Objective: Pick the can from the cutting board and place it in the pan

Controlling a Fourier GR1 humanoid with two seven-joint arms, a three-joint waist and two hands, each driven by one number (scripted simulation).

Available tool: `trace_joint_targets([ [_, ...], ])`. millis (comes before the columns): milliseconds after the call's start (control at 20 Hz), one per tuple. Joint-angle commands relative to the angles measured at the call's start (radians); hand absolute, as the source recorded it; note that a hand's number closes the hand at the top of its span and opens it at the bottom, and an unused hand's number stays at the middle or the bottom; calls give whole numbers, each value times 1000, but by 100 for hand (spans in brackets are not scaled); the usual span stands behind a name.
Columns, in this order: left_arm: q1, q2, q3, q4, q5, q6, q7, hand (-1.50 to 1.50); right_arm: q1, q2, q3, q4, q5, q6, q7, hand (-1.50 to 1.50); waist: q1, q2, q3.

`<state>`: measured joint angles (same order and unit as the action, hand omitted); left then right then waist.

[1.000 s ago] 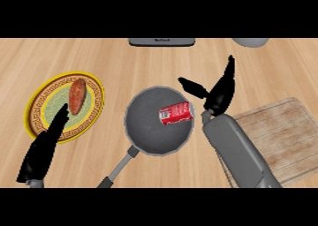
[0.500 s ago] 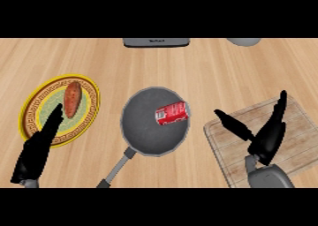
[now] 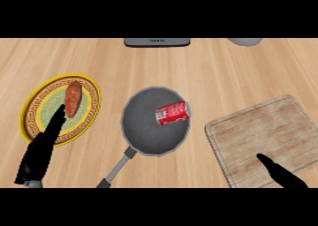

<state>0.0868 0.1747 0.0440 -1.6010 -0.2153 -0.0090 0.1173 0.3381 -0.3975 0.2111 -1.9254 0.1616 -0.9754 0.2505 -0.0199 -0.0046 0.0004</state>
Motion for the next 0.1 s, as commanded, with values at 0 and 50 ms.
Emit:
trace_joint_targets([
  [0, 10, -9, -9, -52, -7, 0, 39, 0, 190, -49, -84, -140, -142, 91, -122, -150, 3, 0, 1],
  [50, 20, 3, 11, 15, 13, -25, -31, 0, 208, -23, -63, -152, -122, 98, -111, -150, 7, 2, 0],
])
